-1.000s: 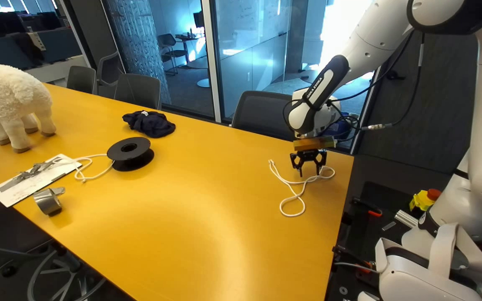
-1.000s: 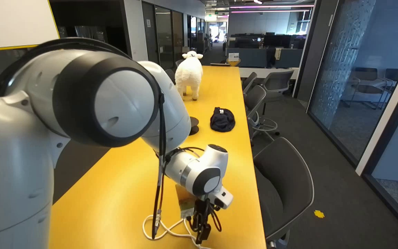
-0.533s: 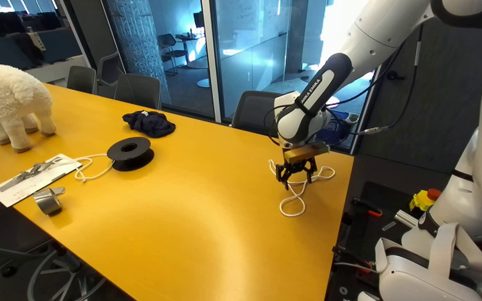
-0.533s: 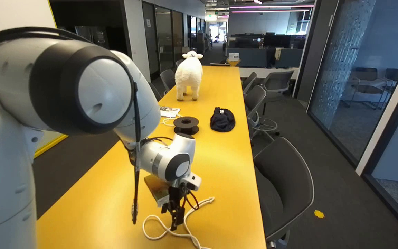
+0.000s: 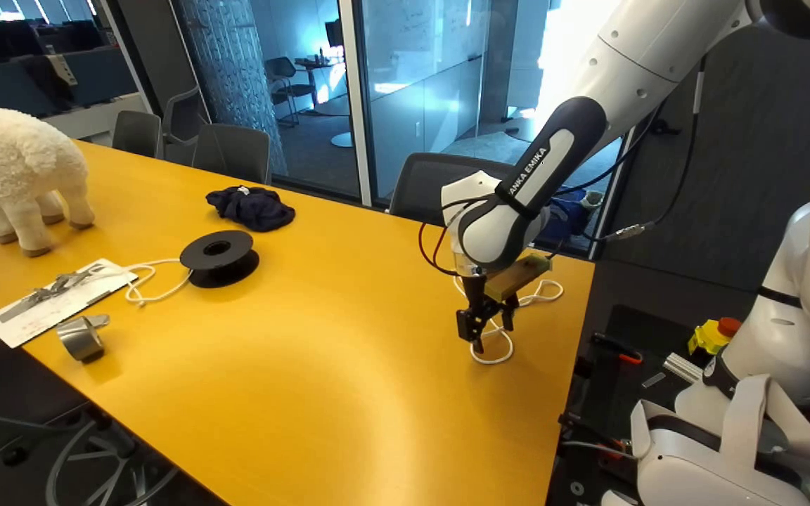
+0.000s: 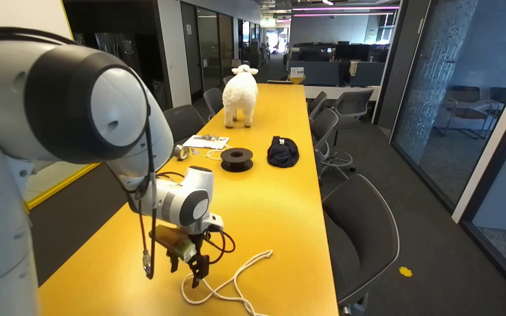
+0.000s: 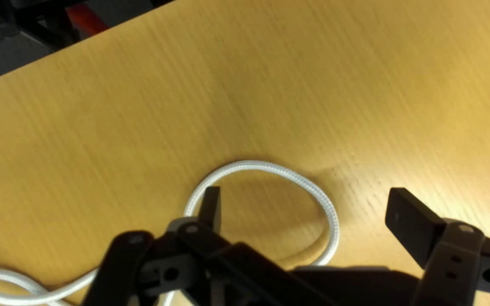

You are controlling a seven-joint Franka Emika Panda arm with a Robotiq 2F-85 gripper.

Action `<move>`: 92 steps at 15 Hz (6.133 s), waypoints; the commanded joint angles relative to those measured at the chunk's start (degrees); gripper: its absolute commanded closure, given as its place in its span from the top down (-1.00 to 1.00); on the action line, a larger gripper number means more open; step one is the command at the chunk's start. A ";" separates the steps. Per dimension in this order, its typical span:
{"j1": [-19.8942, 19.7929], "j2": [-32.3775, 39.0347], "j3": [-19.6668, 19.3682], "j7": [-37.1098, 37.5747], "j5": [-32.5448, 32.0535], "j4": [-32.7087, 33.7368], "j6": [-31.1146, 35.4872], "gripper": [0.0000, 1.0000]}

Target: Move the rope to the right

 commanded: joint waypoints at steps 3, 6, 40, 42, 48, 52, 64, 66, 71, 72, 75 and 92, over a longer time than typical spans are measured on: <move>2.16 2.28 1.23 -5.04 -2.37 -0.44 7.96 1.00; 2.70 4.51 1.04 -6.42 -3.97 -0.39 13.33 1.00; 9.17 3.40 -5.76 8.65 2.32 7.09 42.52 -0.98; 12.15 1.03 -8.74 11.58 1.12 5.25 47.88 -0.98; 23.01 4.12 -19.00 13.31 10.22 0.05 70.70 -0.98; 30.66 14.39 -19.66 13.43 27.76 -0.12 81.86 -0.98; 56.25 21.71 -27.28 -1.30 63.08 -0.74 63.06 -0.98; 60.54 23.40 -31.59 -4.67 69.73 -1.44 60.37 -0.98; 64.96 26.56 -36.99 -7.11 77.45 -2.93 57.35 -0.98; 65.26 26.81 -37.53 -7.28 78.07 -3.16 56.97 -0.98; 65.42 23.56 -38.72 -8.45 76.32 -3.48 55.17 -0.98; 42.05 -7.67 -30.98 -16.44 80.15 -6.50 42.64 -0.98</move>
